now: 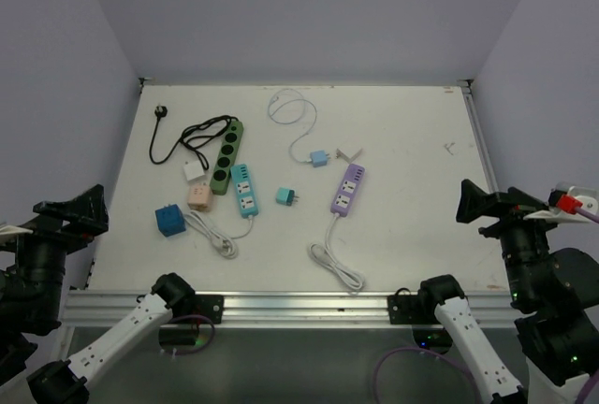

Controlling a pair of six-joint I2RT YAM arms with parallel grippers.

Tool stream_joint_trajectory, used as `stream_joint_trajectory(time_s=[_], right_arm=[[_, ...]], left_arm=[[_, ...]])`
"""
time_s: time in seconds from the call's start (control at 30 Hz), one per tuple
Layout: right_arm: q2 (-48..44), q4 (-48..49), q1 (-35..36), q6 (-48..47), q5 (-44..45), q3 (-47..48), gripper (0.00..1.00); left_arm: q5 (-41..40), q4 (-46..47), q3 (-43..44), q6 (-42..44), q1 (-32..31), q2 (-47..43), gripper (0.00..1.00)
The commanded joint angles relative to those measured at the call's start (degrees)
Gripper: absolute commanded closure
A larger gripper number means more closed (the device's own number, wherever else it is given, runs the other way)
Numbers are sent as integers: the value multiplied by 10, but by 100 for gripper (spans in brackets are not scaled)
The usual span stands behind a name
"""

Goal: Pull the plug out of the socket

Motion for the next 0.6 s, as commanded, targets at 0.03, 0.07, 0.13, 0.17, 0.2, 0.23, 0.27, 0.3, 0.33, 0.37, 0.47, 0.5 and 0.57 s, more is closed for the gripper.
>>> stream_joint_trajectory(time_s=[0.03, 0.07, 0.13, 0.17, 0.2, 0.23, 0.27, 0.3, 0.33, 0.37, 0.47, 0.5, 0.57], right_arm=[[-6, 26, 4, -21, -13, -6, 1], [-10, 25, 5, -22, -12, -7, 1], [-13, 25, 4, -22, -11, -12, 1], [-14, 25, 4, -22, -11, -14, 1], [-17, 26, 4, -22, -9, -14, 1], [-19, 27, 5, -23, -9, -19, 1], [-20, 29, 4, -24, -9, -20, 1], [-20, 30, 4, -26, -8, -21, 1], [-20, 31, 5, -26, -8, -25, 1], [-20, 32, 5, -27, -8, -25, 1], [-20, 37, 5, -29, -10, -32, 1], [-20, 38, 5, -29, -12, -34, 1], [-22, 43, 5, -31, -12, -41, 1]], left_arm=[[-14, -4, 10, 5, 2, -1, 0], [-14, -4, 10, 4, 2, -1, 1], [-17, -5, 8, 2, 2, 0, 0], [-18, -5, 8, 1, 2, 0, 0], [-18, -4, 5, 0, 2, -1, 1], [-20, -2, 4, -1, 1, -1, 0], [-21, -2, 3, -1, 2, -1, 0], [-22, -1, 0, -1, 2, -1, 0], [-27, -1, -4, -1, 2, -2, 0], [-28, 3, -7, -1, 1, -2, 0], [-28, 11, -18, -2, 1, -2, 0], [-28, 12, -24, -2, 1, -2, 0], [-30, 19, -31, -2, 1, -2, 0]])
